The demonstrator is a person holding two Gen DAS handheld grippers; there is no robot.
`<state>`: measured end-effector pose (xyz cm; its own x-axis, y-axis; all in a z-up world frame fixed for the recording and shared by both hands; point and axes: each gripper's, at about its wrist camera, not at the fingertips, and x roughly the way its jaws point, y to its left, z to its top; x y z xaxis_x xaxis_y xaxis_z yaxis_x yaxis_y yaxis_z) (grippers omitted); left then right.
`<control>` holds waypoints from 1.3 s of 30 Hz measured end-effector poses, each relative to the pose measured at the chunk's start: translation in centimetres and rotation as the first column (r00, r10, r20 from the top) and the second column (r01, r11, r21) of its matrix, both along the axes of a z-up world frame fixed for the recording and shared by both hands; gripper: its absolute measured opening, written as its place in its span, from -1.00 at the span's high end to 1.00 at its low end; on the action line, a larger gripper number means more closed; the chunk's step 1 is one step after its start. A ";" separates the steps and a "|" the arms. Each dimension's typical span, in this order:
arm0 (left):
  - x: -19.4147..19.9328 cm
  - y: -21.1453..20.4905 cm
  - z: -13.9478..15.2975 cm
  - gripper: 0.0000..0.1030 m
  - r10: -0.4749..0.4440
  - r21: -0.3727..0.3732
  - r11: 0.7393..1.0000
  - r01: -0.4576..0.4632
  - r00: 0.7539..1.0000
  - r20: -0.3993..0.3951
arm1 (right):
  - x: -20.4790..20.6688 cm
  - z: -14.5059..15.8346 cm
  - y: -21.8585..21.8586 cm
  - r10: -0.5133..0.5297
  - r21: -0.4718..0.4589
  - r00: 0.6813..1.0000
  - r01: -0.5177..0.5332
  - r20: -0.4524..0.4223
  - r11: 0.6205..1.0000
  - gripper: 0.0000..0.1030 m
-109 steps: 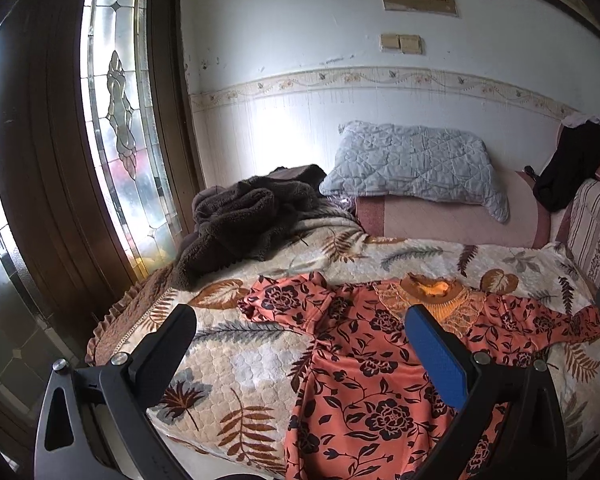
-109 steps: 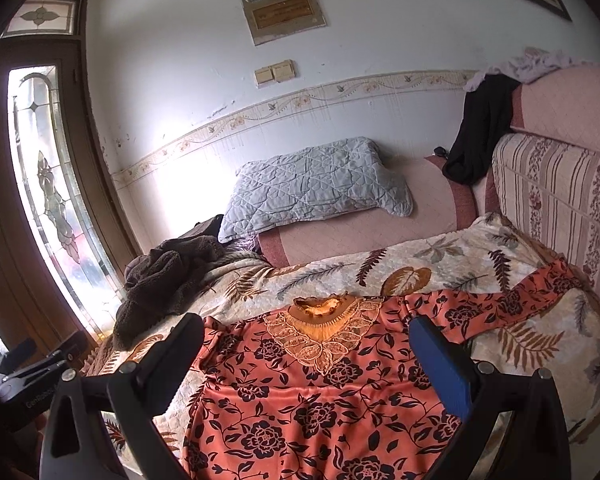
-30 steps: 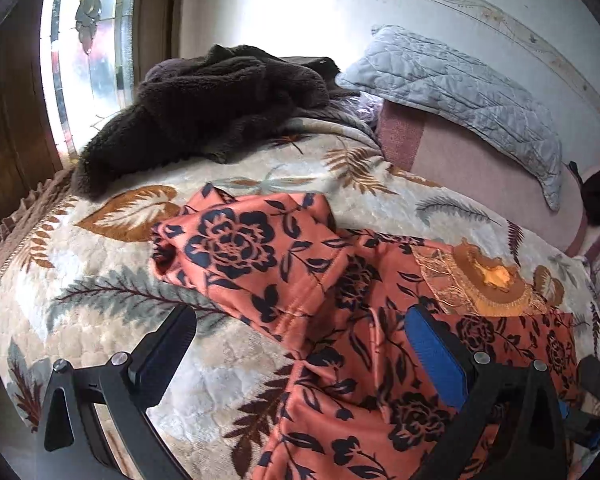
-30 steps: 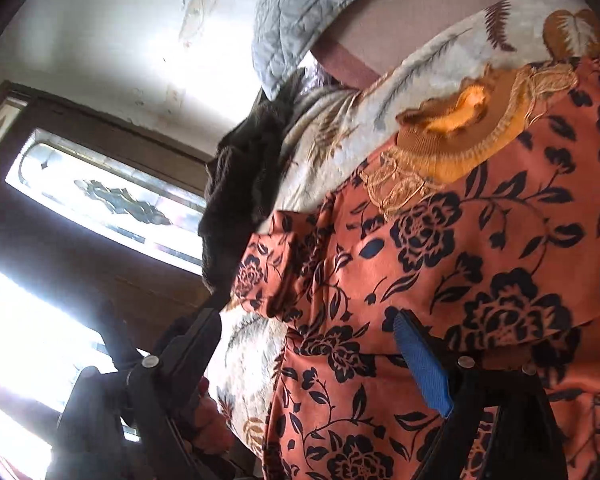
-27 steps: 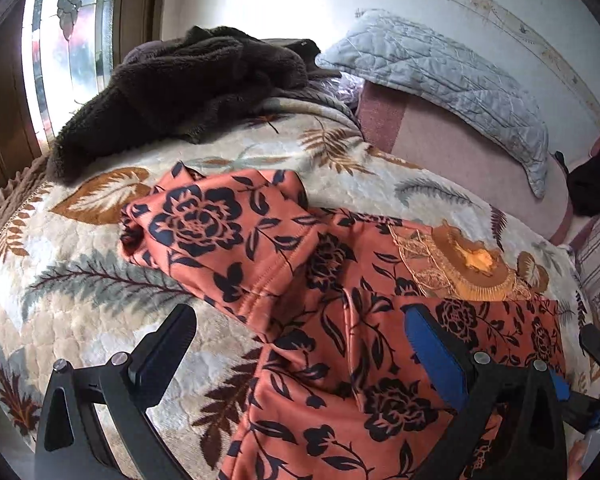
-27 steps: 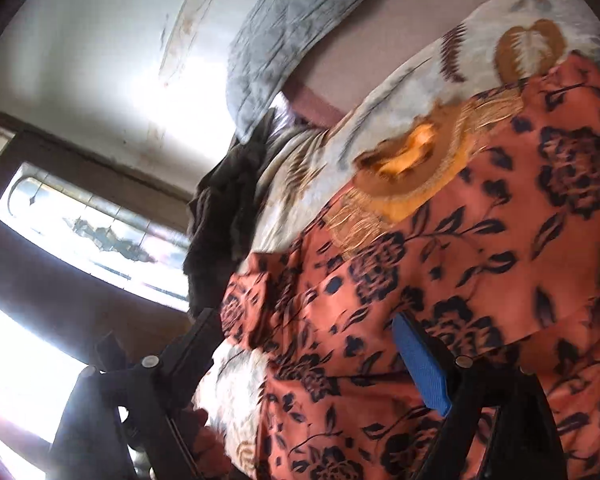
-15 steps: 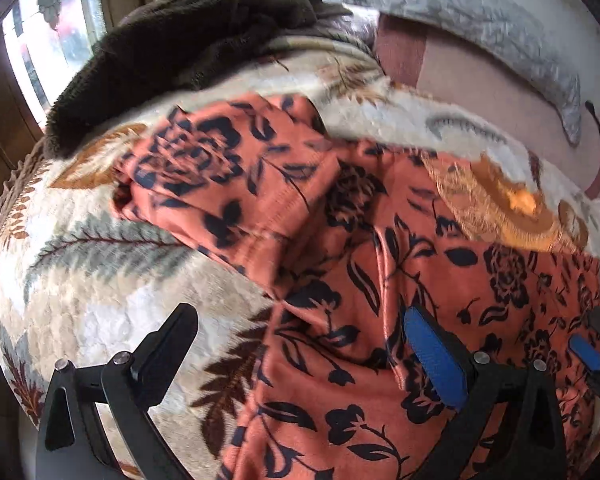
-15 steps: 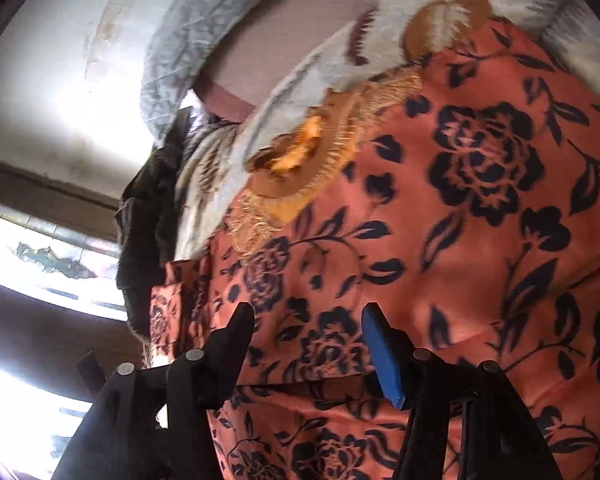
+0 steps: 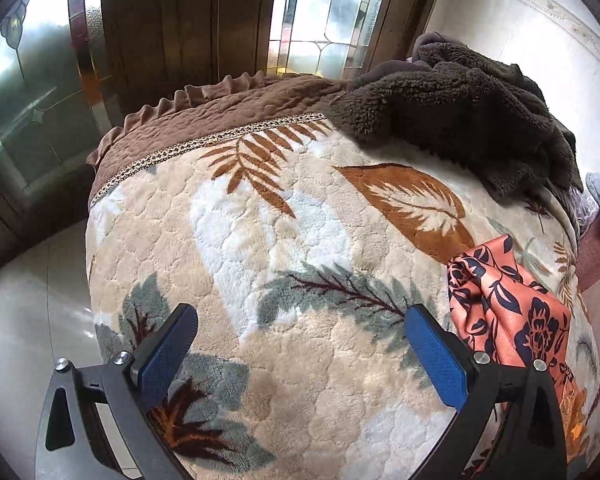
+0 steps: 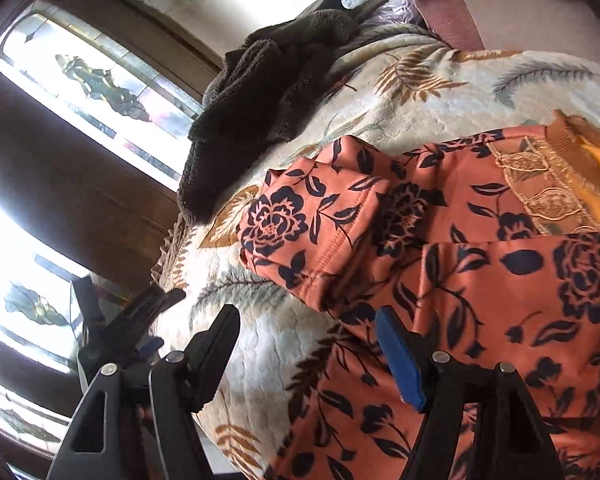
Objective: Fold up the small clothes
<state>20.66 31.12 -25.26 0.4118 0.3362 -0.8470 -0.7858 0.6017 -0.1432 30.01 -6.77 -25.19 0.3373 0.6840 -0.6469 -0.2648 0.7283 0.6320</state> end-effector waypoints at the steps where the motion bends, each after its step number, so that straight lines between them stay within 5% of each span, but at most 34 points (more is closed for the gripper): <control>1: 0.0 0.0 0.0 -0.99 -0.007 -0.004 1.000 0.007 1.000 0.005 | 0.9 -0.6 0.3 -0.026 0.029 0.999 0.027 -0.034 0.999 -0.43; 6: 1.3 -0.8 0.5 -1.00 -0.059 -0.012 0.998 0.059 0.998 0.012 | 4.1 -3.9 1.6 -0.123 0.161 0.979 0.149 -0.163 0.976 -0.43; 10: 1.7 -1.0 0.7 -1.00 -0.075 -0.020 0.997 0.075 0.997 0.018 | 4.6 -5.3 4.3 -0.145 0.115 0.972 0.168 -0.185 0.979 -0.33; 11: 1.8 -1.1 0.8 -0.99 -0.079 -0.017 0.997 0.080 0.997 0.018 | 4.6 -5.4 4.9 -0.148 0.102 0.973 0.168 -0.176 0.981 0.00; 12: 1.8 -1.2 0.8 -0.99 -0.083 -0.012 0.996 0.083 0.996 0.018 | 4.6 -5.4 5.4 -0.137 0.100 0.976 0.155 -0.170 0.983 0.55; 14: 1.8 -1.3 0.9 -0.99 -0.086 -0.004 0.996 0.086 0.996 0.016 | 4.1 -4.9 6.1 -0.121 0.088 0.982 0.135 -0.142 0.987 0.85; 19: 1.8 -1.3 0.8 -0.99 -0.082 -0.001 0.997 0.082 0.997 0.013 | 2.1 -0.6 4.8 -0.158 0.150 0.987 0.152 0.033 0.977 0.90; 24: 2.1 -2.5 1.1 -0.99 -0.112 0.022 0.994 0.111 0.994 0.014 | -0.9 5.3 -0.7 -0.284 0.244 0.937 0.233 0.205 0.942 0.90; 26: 2.4 -3.2 1.3 -0.99 -0.128 0.036 0.991 0.128 0.992 0.008 | -1.8 7.1 -3.8 -0.338 0.270 0.909 0.271 0.245 0.924 0.90; 28: 2.6 -3.8 1.3 -0.99 -0.133 0.040 0.990 0.133 0.991 0.003 | -1.2 7.9 -5.9 -0.322 0.243 0.924 0.270 0.207 0.932 0.90; 32: 2.7 -4.8 1.2 -0.99 -0.137 0.037 0.990 0.137 0.991 0.001 | -0.7 5.4 -6.7 -0.245 0.240 0.968 0.227 0.046 0.944 0.79; 34: 2.7 -5.2 1.2 -0.99 -0.143 0.050 0.988 0.144 0.990 -0.006 | -0.4 2.3 -5.3 -0.163 0.286 0.984 0.176 -0.070 0.942 0.44; 36: 2.6 -5.2 1.3 -1.00 -0.142 0.062 0.988 0.143 0.990 -0.012 | -0.2 -1.0 -3.7 -0.146 0.312 0.974 0.194 -0.171 0.930 -0.74; 39: 2.1 -3.8 1.3 -0.99 -0.106 0.066 0.992 0.107 0.994 -0.011 | -0.6 -5.1 -1.3 -0.107 0.402 0.962 0.205 -0.251 0.893 -0.71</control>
